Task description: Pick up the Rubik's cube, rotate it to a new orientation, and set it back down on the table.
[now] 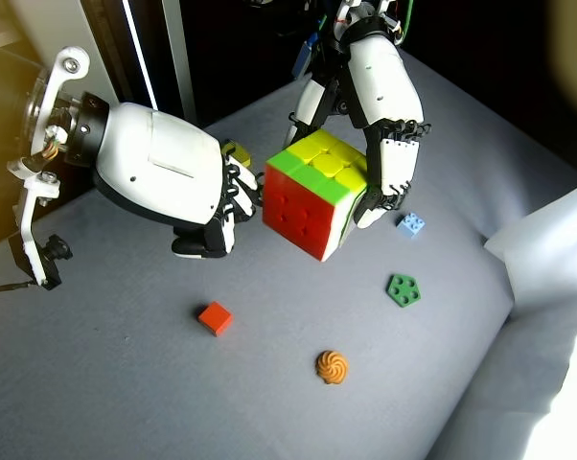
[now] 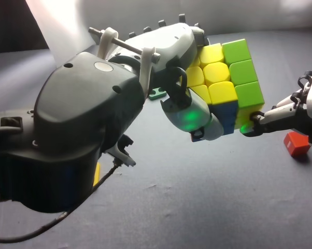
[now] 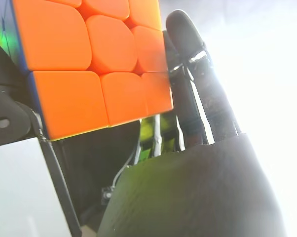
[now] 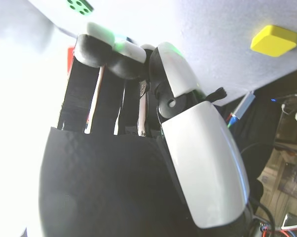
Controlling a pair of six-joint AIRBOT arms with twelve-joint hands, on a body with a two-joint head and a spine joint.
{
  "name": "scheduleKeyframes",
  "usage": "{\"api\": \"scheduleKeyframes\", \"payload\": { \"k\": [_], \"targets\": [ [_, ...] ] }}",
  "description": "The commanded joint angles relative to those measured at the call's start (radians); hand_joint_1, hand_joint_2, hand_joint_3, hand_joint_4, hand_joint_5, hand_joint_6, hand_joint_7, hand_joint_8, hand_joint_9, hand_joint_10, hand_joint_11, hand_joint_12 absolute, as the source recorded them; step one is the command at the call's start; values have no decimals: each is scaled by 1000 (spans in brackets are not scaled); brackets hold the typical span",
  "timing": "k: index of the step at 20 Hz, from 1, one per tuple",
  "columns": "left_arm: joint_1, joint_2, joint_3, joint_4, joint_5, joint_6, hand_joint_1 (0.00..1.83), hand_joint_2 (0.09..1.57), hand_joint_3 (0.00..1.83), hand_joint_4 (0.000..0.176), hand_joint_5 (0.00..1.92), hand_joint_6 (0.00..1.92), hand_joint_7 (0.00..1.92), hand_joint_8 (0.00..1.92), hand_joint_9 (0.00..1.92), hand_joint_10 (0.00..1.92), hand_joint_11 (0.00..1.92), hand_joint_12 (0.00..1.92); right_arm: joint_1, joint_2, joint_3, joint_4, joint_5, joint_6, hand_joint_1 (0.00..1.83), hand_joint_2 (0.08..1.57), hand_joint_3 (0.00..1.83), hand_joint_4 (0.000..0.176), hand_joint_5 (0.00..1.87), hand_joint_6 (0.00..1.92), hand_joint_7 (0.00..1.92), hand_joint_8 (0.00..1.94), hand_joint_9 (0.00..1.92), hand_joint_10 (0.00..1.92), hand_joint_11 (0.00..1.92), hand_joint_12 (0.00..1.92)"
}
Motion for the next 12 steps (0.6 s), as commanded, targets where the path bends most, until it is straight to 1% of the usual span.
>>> {"api": "scheduleKeyframes", "payload": {
  "k": [1,2,4,5,6,8,9,10,11,12],
  "targets": [
    [-14,-2,-7,71,30,-12,1359,1177,0,0,814,1065,876,1267,773,1361,556,1086,9,-1,7,25,-66,-3,1260,1369,0,20,285,3,658,1753,1010,1921,973,1921],
    [-14,-1,-7,71,30,-12,1359,1176,0,0,817,1065,878,1269,769,1356,543,1081,9,-2,7,25,-65,-3,1260,1372,0,32,281,1,596,1736,984,1921,938,1921],
    [-15,-1,-7,71,30,-12,1359,1176,0,0,807,1076,885,1258,773,1354,553,1084,10,-2,7,25,-39,-3,1254,1385,0,34,275,3,563,1758,964,1921,913,1921],
    [-15,-1,-8,71,30,-12,1358,1179,1,0,793,1093,880,1267,772,1357,554,1072,14,-2,6,25,-29,-3,1259,1380,0,27,289,7,574,1740,980,1921,940,1921],
    [-15,0,-8,71,30,-12,1358,1183,0,0,774,1109,882,1269,767,1364,551,1069,20,-1,6,25,-22,-3,1259,1382,0,26,282,3,574,1739,976,1921,933,1921],
    [-15,1,-9,71,30,-12,1360,1179,0,0,800,1072,883,1271,766,1360,553,1067,36,1,6,25,-6,-3,1261,1386,0,30,288,3,575,1741,990,1921,965,1921],
    [-15,2,-9,71,30,-12,1359,1178,0,0,809,1058,878,1283,765,1357,560,1068,52,5,6,25,8,-3,1263,1386,0,26,285,1,581,1733,1008,1921,980,1921],
    [-15,2,-9,71,30,-12,1355,1188,2,0,789,1087,854,1315,750,1383,550,1063,71,9,5,25,18,-3,1262,1392,0,26,276,1,580,1734,1005,1921,974,1921],
    [-15,2,-9,71,30,-12,1359,1181,0,0,780,1100,879,1282,775,1342,569,1049,84,14,5,25,24,-3,1256,1402,0,27,249,2,570,1747,981,1921,947,1921],
    [-15,2,-9,71,30,-12,1356,1189,1,0,762,1113,864,1310,763,1363,560,1051,96,17,5,25,27,-3,1256,1404,0,22,238,0,567,1748,977,1921,943,1921]
  ]
}}
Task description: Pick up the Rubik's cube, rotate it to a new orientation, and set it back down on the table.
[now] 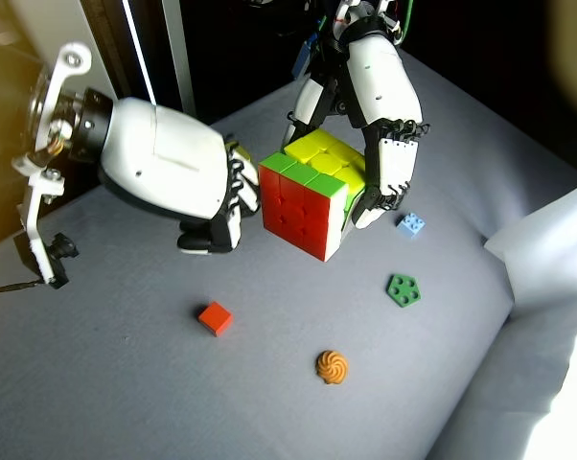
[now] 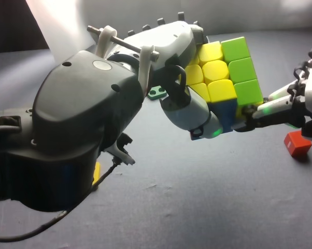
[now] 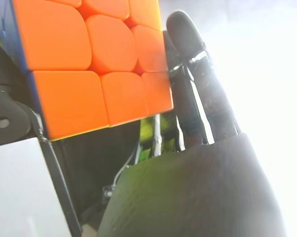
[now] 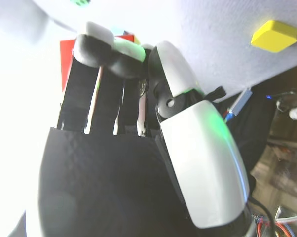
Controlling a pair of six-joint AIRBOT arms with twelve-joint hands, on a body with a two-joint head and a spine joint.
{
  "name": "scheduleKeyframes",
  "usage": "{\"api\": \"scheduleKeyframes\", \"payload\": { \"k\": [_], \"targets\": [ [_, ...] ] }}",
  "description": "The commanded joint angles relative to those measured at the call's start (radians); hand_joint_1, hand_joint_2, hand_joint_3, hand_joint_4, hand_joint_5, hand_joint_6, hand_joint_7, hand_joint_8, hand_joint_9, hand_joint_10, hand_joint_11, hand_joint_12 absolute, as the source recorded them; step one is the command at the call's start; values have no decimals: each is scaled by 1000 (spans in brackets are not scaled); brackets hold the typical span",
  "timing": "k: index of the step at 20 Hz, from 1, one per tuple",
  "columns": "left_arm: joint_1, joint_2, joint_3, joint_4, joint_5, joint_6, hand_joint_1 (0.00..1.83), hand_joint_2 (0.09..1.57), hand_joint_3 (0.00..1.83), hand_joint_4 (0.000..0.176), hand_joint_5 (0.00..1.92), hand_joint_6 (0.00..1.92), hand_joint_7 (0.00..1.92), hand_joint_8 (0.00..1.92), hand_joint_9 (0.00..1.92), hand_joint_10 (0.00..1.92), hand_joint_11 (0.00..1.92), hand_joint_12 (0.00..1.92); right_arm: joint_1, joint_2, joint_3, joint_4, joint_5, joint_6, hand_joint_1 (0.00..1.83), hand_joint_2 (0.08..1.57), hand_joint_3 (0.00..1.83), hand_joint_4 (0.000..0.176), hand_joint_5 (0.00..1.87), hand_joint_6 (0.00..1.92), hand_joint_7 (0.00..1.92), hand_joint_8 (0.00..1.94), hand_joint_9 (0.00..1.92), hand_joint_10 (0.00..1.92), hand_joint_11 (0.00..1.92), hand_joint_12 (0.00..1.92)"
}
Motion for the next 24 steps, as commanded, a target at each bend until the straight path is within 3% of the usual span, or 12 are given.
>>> {"api": "scheduleKeyframes", "payload": {
  "k": [1,4,7,10,14,20,24],
  "targets": [
    [-13,0,-8,68,34,-11,1356,1189,1,0,762,1113,864,1310,763,1363,560,1051,27,6,4,36,-61,0,1256,1404,0,22,238,0,567,1748,977,1921,943,1921],
    [-14,0,-9,68,34,-10,1359,1179,0,0,786,1077,882,1282,781,1340,584,1038,45,12,4,36,-44,0,1253,1444,0,12,257,2,561,1770,981,1921,960,1921],
    [-14,0,-9,68,34,-9,1360,1177,0,0,787,1075,885,1287,787,1322,591,1026,61,15,3,36,-24,0,1253,1451,0,33,263,1,560,1767,927,1921,903,1921],
    [-14,0,-9,68,34,-8,1362,1172,0,0,818,1009,879,1315,792,1309,626,1019,74,19,2,36,-20,0,1254,1452,0,14,250,4,561,1769,971,1921,943,1921],
    [-14,0,-9,68,34,-8,1364,1165,0,0,794,1100,920,1181,813,1307,589,1011,93,22,1,36,1,-1,1263,1437,0,18,234,1,584,1735,986,1921,948,1921],
    [-14,0,-9,68,34,-8,1365,1162,0,0,809,1046,910,1248,818,1272,635,973,141,41,-15,21,38,-1,1257,1444,0,16,199,2,573,1748,978,1921,958,1921],
    [-13,0,-10,68,34,-6,1361,1172,0,0,809,1053,887,1258,790,1335,594,1024,212,67,-35,11,80,-1,1266,1429,0,5,221,6,595,1719,997,1921,979,1921]
  ]
}}
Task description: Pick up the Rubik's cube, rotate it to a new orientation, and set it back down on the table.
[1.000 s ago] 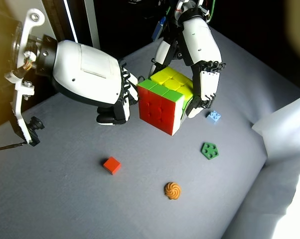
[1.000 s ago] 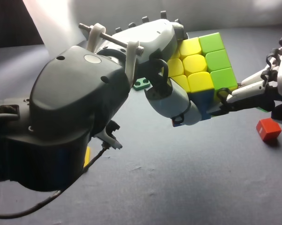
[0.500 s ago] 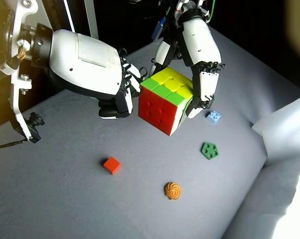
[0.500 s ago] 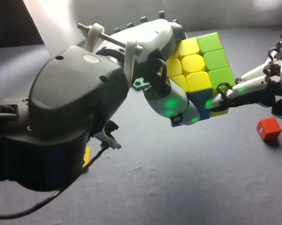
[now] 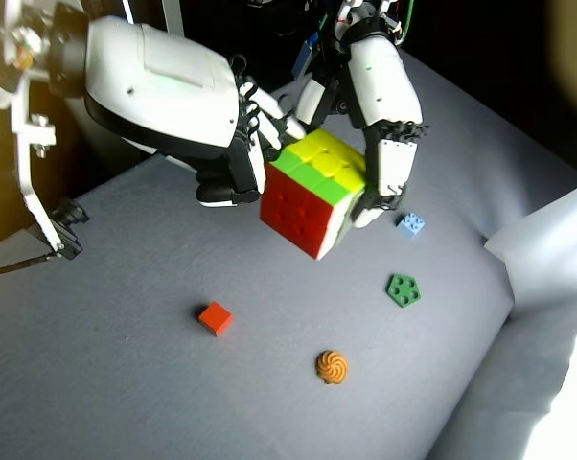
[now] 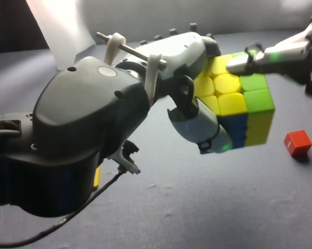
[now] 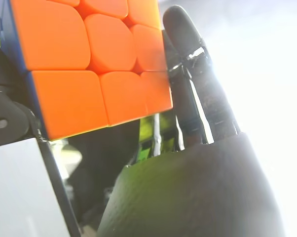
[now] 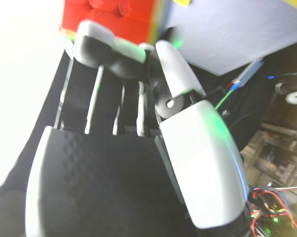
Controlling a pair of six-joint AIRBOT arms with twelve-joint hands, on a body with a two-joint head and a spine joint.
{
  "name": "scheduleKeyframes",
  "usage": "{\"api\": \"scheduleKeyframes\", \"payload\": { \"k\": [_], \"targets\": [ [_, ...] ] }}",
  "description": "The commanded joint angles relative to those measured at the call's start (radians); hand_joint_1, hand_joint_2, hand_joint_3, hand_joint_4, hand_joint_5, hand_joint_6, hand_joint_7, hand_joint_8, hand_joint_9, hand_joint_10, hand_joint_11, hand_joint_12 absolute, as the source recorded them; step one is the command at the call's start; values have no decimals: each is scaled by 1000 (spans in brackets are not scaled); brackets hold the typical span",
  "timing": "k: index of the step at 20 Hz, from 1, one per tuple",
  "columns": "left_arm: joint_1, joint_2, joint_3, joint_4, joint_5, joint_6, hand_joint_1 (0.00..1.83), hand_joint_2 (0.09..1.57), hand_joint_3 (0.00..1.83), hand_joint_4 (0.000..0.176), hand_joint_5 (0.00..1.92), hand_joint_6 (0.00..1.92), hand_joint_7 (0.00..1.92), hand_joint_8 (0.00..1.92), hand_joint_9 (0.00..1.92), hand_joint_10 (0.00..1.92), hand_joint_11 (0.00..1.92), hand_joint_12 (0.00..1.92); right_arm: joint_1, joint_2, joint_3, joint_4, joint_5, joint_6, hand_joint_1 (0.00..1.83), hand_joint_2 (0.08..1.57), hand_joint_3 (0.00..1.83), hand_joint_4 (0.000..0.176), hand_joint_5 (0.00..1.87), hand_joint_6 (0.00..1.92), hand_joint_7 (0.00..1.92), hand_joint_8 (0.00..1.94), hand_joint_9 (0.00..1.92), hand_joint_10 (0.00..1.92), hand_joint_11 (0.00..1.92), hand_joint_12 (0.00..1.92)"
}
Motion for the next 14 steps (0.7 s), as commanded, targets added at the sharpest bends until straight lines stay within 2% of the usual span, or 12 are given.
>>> {"api": "scheduleKeyframes", "payload": {
  "k": [1,3,4,6,7,8,10,14],
  "targets": [
    [-14,-3,0,80,-19,-12,1361,1174,0,0,804,1052,882,1265,789,1347,589,1033,30,4,-9,39,-1,-4,1273,1414,0,0,225,5,618,1685,1012,1921,988,1921],
    [-14,-3,0,80,-19,-12,1358,1181,1,0,776,1113,874,1264,781,1357,592,1018,74,20,-9,46,-1,-4,1262,1434,0,22,215,1,588,1726,986,1921,956,1921],
    [-14,-3,0,80,-19,-12,1359,1178,0,0,788,1111,882,1250,785,1344,590,1020,93,29,-9,46,-1,-4,1270,1421,0,27,226,4,605,1702,996,1921,963,1921],
    [-11,-3,1,87,-14,-11,1359,1179,0,0,824,1024,867,1289,761,1382,584,1021,131,47,-8,46,-1,-4,1274,1417,0,16,246,9,610,1693,1009,1921,981,1921],
    [-9,-3,2,91,-12,-11,1363,1165,0,0,860,983,894,1234,782,1357,585,1031,143,54,-8,46,-1,-4,1271,1422,0,24,238,4,604,1702,1013,1921,977,1921],
    [-2,-3,4,102,-5,-11,1365,1162,0,0,852,970,906,1244,794,1327,599,1036,157,62,-8,46,-4,-6,1271,1422,0,20,239,3,604,1703,1016,1921,979,1921],
    [14,-3,12,131,17,-11,1362,1168,1,0,813,1051,898,1245,793,1326,592,1019,167,68,-7,46,-14,-9,1265,1432,0,24,219,1,590,1725,1021,1921,980,1921],
    [76,-3,32,228,61,-51,1364,1167,0,0,795,1082,909,1229,808,1298,616,998,167,68,-3,46,-22,-9,1255,1447,0,31,194,2,567,1757,1006,1921,974,1921]
  ]
}}
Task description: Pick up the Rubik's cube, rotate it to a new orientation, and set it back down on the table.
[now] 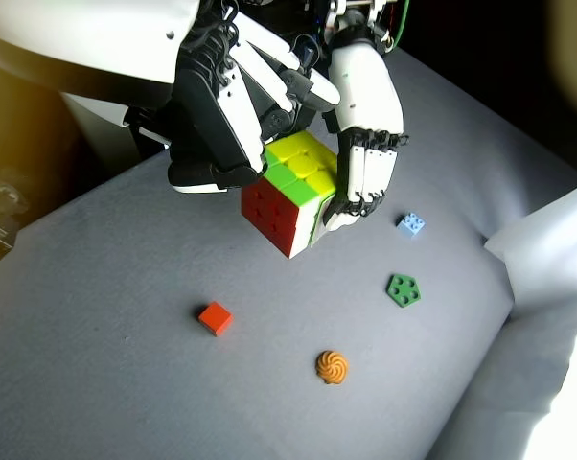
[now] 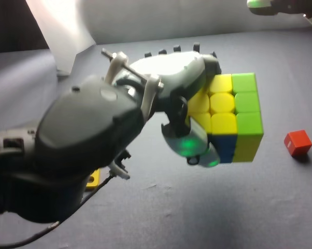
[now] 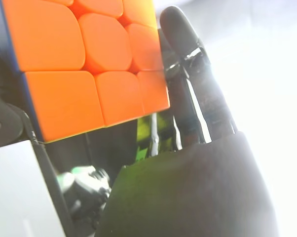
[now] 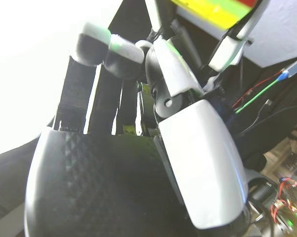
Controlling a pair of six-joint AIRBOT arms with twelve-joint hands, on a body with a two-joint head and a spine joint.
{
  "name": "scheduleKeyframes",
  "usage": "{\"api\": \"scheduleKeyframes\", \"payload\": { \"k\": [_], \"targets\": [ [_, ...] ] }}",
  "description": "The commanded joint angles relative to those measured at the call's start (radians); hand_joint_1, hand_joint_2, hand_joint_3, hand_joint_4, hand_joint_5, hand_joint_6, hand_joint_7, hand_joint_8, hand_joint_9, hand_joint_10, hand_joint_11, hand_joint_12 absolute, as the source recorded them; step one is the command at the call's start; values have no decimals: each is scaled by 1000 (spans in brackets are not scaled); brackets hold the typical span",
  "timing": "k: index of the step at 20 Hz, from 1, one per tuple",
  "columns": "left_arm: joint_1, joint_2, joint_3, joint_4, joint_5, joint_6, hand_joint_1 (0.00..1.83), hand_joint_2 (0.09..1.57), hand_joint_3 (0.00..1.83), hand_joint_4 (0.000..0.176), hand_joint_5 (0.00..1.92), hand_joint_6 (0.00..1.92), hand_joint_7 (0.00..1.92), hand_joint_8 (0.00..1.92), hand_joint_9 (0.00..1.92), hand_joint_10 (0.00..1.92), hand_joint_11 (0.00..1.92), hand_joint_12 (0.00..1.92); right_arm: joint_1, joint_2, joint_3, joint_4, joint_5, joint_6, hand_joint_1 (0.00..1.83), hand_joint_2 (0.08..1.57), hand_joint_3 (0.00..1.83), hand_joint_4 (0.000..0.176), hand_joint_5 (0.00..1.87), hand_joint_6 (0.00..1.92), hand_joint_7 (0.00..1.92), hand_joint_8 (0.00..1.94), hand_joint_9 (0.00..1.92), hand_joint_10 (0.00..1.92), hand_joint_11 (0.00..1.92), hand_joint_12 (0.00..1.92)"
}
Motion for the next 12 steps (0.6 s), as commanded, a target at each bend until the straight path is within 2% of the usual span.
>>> {"api": "scheduleKeyframes", "payload": {
  "k": [1,3,6,7,8,9,10,12],
  "targets": [
    [1,-4,2,94,-15,-27,1364,1163,0,0,801,1076,914,1215,819,1285,624,995,16,-2,1,43,-22,-2,1253,1451,0,29,189,2,562,1764,1000,1921,960,1921],
    [38,-7,6,139,-15,-57,1363,1166,1,0,801,1077,905,1224,809,1307,632,997,14,-2,1,43,-22,-2,1260,1438,0,33,198,3,581,1735,972,1921,923,1921],
    [89,-16,25,203,-14,-107,1362,1172,0,0,783,1101,898,1228,797,1328,609,999,11,-1,1,43,-22,-2,1259,1438,0,27,221,9,582,1734,978,1921,914,1921],
    [98,-17,29,213,-14,-114,1362,1170,0,0,790,1120,903,1198,800,1329,582,1011,10,-1,1,43,-22,-2,1260,1439,0,35,218,6,578,1739,988,1921,922,1921],
    [109,-18,37,222,-11,-121,1362,1170,0,0,790,1120,903,1198,800,1329,582,1011,9,-1,1,43,-22,-2,1260,1439,0,35,218,6,578,1739,988,1921,922,1921],
    [116,-20,48,235,3,-125,1368,1147,0,0,868,987,919,1189,840,1266,617,1005,9,-1,0,43,-22,-2,1261,1437,0,38,233,5,577,1735,950,1921,879,1921],
    [119,-21,56,244,19,-125,1365,1155,2,0,846,1034,910,1198,815,1298,597,1006,8,0,0,43,-22,-2,1257,1444,0,31,228,2,568,1750,960,1921,903,1921],
    [121,-24,81,270,73,-125,1366,1157,0,0,842,1009,919,1205,812,1305,601,1021,8,0,0,43,-22,-2,1260,1442,0,18,239,3,575,1746,998,1921,954,1921]
  ]
}}
